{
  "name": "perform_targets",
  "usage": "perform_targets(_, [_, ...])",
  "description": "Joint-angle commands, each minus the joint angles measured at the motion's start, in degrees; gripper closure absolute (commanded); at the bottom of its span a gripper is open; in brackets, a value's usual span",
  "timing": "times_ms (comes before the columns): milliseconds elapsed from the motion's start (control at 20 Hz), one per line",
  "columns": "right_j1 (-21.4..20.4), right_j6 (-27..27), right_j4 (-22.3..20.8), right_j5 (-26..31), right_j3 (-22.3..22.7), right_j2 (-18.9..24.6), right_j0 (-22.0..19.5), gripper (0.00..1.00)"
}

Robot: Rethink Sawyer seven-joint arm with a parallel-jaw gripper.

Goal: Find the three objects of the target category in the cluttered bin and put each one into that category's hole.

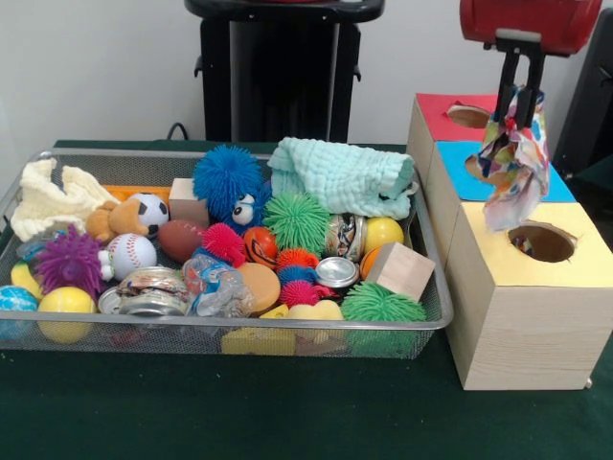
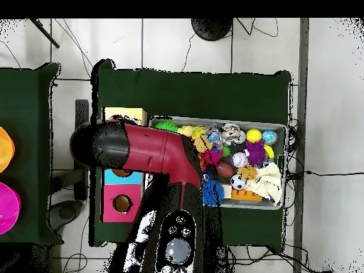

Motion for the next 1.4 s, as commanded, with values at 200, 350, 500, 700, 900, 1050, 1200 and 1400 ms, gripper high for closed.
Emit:
perform_targets(200, [10.92,18.71,2.92,3.18,-6.04,-1.26,2.18,1.00])
perform_targets(350, [10.80,19.44,6.21,6.22,-3.73,0.87,2.04,1.00])
perform_targets(500, [10.76,20.32,9.53,4.84,-1.75,2.58,2.46,1.00])
perform_targets(700, [10.83,21.27,12.85,4.91,-0.47,3.36,3.78,1.00])
perform_targets(900, [10.54,20.57,14.06,5.00,0.40,3.27,4.80,1.00])
perform_targets(1050, [10.39,19.04,14.63,3.10,1.86,3.80,4.79,1.00])
perform_targets(1200, [11.21,18.64,15.01,-2.49,2.84,3.67,5.17,1.00])
perform_targets(1400, [15.63,18.21,11.65,-8.44,0.85,0.15,6.41,1.00])
